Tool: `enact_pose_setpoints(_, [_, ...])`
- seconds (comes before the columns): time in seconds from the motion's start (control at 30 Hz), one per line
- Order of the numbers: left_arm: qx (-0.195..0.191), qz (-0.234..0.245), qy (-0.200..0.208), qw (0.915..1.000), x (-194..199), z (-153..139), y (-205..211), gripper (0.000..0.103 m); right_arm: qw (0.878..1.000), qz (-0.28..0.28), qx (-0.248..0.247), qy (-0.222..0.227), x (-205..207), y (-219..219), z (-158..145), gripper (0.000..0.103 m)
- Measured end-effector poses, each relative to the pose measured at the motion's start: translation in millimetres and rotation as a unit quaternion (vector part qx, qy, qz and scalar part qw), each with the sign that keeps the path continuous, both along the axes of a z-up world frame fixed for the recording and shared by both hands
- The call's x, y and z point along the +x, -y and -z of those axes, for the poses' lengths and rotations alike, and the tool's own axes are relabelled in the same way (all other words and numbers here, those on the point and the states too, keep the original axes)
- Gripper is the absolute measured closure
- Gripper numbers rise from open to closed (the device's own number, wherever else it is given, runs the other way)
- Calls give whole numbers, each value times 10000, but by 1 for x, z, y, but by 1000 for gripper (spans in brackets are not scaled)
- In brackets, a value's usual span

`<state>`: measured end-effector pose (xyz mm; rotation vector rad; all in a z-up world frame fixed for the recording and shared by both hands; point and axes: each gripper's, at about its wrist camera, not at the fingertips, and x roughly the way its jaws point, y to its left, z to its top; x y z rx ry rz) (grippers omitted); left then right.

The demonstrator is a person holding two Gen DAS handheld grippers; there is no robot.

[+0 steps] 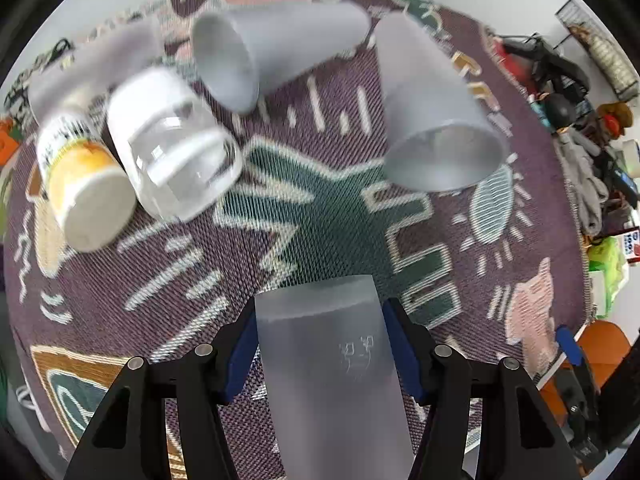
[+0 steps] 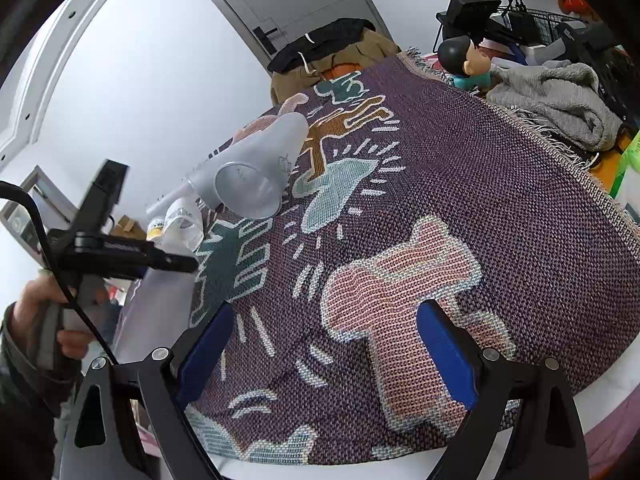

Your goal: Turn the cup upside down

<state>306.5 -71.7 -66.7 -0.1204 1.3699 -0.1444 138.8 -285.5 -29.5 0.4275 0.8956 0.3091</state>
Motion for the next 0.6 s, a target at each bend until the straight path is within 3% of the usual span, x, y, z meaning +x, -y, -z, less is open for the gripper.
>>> enact_pose_setpoints(0.33, [-62, 253, 1142, 9931, -14, -67, -2, 43, 9999, -70, -69, 43, -2, -9, -5, 9])
enact_pose_setpoints(0.6, [-53, 390, 2084, 9772, -35, -104, 0, 44, 9998, -113, -130, 84, -4, -15, -10, 10])
